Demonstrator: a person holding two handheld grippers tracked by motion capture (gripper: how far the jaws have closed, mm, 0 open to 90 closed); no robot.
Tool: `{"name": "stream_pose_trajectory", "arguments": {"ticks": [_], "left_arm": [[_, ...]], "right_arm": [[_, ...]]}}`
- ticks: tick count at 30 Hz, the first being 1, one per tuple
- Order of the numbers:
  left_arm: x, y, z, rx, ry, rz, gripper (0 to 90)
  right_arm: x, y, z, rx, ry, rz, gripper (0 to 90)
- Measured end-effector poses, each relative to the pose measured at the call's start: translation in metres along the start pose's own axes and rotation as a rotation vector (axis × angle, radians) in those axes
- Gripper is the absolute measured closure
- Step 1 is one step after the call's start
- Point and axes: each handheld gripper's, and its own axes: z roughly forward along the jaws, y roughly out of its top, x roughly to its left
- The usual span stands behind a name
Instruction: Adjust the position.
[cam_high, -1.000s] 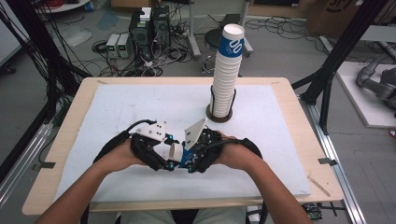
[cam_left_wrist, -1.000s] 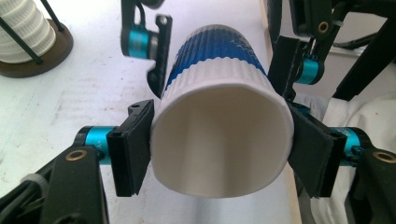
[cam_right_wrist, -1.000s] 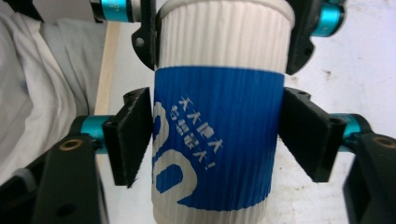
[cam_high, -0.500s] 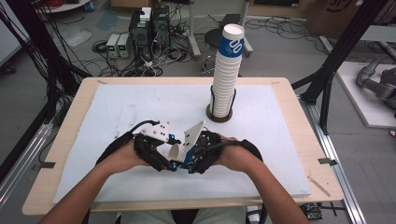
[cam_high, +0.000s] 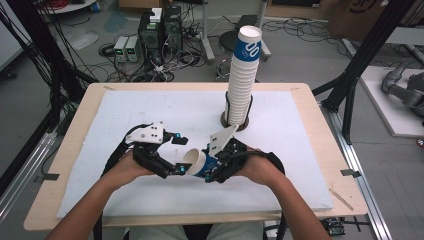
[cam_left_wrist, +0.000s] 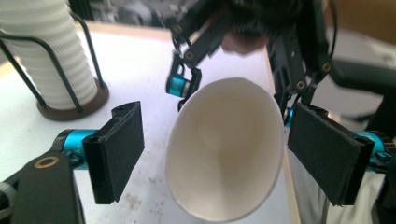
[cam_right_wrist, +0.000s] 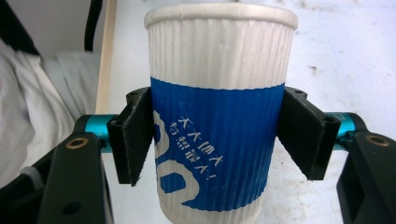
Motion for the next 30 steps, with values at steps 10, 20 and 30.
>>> {"name": "stream_pose_trajectory", "arguments": {"ticks": [10,20,30], "left_arm": [[0.007,-0.016,-0.024,-0.198,0.089,-0.072,18.1],[0.011,-0.045,-0.038,-0.312,0.227,-0.127,17.3],[0.013,-0.071,-0.058,-0.34,0.358,-0.127,17.0]], "right_arm": [[-0.002,-0.042,-0.016,-0.219,-0.079,0.142,31.2],[0.003,-0.082,-0.033,-0.42,-0.187,0.251,31.2],[0.007,-0.111,-0.049,-0.536,-0.296,0.287,31.0]]}}
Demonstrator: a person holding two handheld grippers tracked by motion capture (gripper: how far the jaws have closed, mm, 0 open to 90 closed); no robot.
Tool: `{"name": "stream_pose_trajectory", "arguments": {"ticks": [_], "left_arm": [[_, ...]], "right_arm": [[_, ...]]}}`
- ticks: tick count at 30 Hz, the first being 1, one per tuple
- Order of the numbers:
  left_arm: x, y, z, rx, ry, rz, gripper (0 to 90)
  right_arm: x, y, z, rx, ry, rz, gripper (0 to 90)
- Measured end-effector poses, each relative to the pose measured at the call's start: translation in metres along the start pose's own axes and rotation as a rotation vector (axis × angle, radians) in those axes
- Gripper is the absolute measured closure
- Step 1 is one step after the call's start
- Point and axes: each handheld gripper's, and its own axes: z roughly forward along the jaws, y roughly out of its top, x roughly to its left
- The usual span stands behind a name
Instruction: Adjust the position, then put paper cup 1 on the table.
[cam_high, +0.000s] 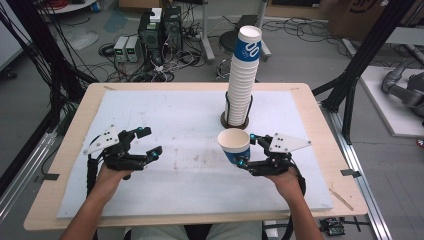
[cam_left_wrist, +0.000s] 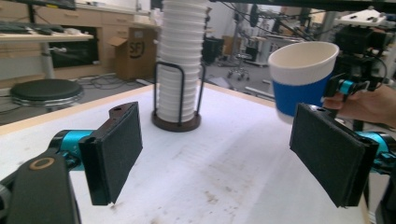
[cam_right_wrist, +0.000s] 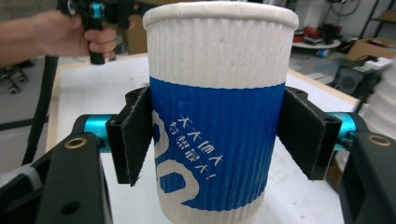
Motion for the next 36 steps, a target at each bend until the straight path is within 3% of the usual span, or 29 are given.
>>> {"name": "stream_pose_trajectory", "arguments": {"ticks": [5,12,17,36], "left_arm": [[0.007,-0.004,-0.012,-0.002,0.055,0.008,17.0],[0.012,-0.011,-0.021,-0.005,0.085,-0.001,17.0],[0.011,-0.011,-0.021,-0.011,0.088,0.003,17.0],[0.01,-0.012,-0.016,0.005,0.076,0.008,17.0]], "right_arm": [[-0.003,-0.004,-0.011,-0.035,-0.042,0.016,30.7],[-0.007,-0.007,-0.024,-0.075,-0.086,0.02,30.7],[-0.008,-0.009,-0.031,-0.107,-0.101,0.026,30.7],[-0.009,-0.013,-0.042,-0.124,-0.129,0.039,30.7]]}}
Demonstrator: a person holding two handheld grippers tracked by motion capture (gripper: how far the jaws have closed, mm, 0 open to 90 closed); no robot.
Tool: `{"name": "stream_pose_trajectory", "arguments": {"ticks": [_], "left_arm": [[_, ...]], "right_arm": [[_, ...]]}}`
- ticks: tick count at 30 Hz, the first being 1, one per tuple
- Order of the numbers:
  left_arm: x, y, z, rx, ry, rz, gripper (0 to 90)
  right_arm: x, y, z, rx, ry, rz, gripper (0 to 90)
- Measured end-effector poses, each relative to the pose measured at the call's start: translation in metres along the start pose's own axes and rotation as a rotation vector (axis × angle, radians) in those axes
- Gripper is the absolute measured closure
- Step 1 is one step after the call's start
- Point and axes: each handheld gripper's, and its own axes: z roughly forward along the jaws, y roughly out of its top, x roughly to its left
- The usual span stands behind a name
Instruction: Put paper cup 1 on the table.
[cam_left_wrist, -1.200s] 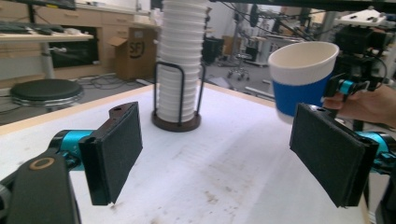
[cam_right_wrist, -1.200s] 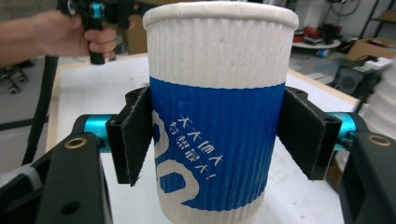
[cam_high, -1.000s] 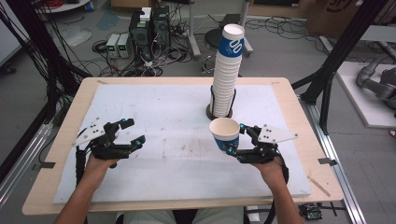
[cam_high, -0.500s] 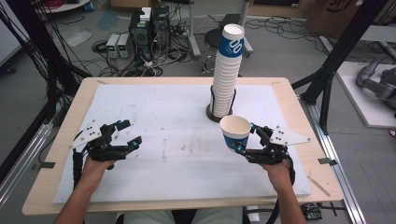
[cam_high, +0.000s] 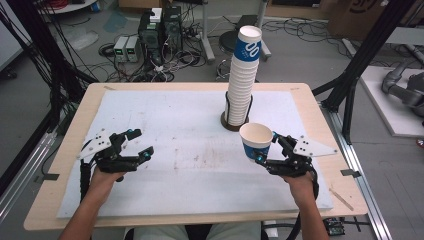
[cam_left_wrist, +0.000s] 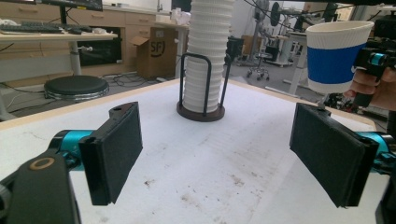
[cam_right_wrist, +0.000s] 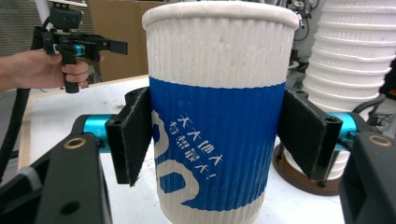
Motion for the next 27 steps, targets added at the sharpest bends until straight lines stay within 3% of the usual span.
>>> {"name": "stream_pose_trajectory", "arguments": {"ticks": [9,14,19,27], "left_arm": [[0.0,-0.002,0.002,0.008,0.008,0.004,17.0],[-0.002,-0.004,0.005,0.019,0.007,0.009,17.1],[-0.001,-0.005,0.004,0.019,0.017,0.014,17.5],[-0.003,-0.007,0.005,0.031,0.019,0.012,17.5]], "right_arm": [[-0.005,-0.004,-0.007,-0.017,-0.053,0.003,30.7],[-0.014,-0.009,-0.008,-0.024,-0.119,0.022,30.7],[-0.031,-0.017,-0.006,-0.023,-0.201,0.077,30.7],[-0.058,-0.025,0.0,0.005,-0.335,0.118,30.7]]}}
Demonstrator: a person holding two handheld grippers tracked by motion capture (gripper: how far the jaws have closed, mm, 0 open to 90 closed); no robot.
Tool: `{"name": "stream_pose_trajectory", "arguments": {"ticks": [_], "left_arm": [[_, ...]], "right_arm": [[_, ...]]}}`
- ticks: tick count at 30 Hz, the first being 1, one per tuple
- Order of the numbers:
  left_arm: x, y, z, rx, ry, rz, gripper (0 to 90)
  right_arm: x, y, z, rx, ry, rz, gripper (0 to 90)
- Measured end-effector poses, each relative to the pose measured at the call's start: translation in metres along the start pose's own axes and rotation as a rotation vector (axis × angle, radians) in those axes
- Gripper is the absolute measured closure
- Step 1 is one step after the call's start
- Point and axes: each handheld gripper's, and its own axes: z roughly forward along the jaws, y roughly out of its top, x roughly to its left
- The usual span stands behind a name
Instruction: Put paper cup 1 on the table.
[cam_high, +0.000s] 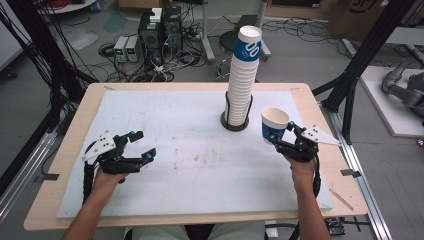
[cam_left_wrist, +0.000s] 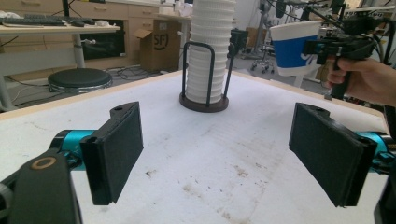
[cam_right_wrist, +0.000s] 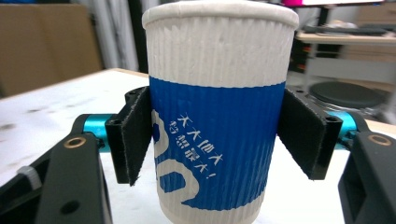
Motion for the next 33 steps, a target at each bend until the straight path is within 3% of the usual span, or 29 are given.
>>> {"name": "stream_pose_trajectory", "arguments": {"ticks": [4,9,15,21,26,33], "left_arm": [[0.0,0.0,0.001,0.004,-0.001,-0.001,17.5],[0.0,-0.001,0.001,0.003,0.001,-0.005,17.5],[-0.001,-0.002,0.002,0.009,-0.004,-0.004,17.6],[-0.001,-0.002,0.001,0.01,-0.004,-0.007,17.6],[0.0,-0.002,0.0,0.009,-0.003,-0.009,17.6],[0.0,-0.003,0.0,0.012,-0.006,-0.009,17.7]], "right_arm": [[-0.01,-0.004,0.009,0.023,-0.058,0.01,30.7],[-0.021,-0.013,0.021,0.093,-0.117,0.025,30.7],[-0.028,-0.025,0.036,0.181,-0.147,0.053,30.4],[-0.031,-0.034,0.043,0.265,-0.152,0.06,29.6],[-0.031,-0.032,0.038,0.29,-0.139,0.063,29.1],[-0.03,-0.029,0.028,0.359,-0.127,0.031,27.4]]}}
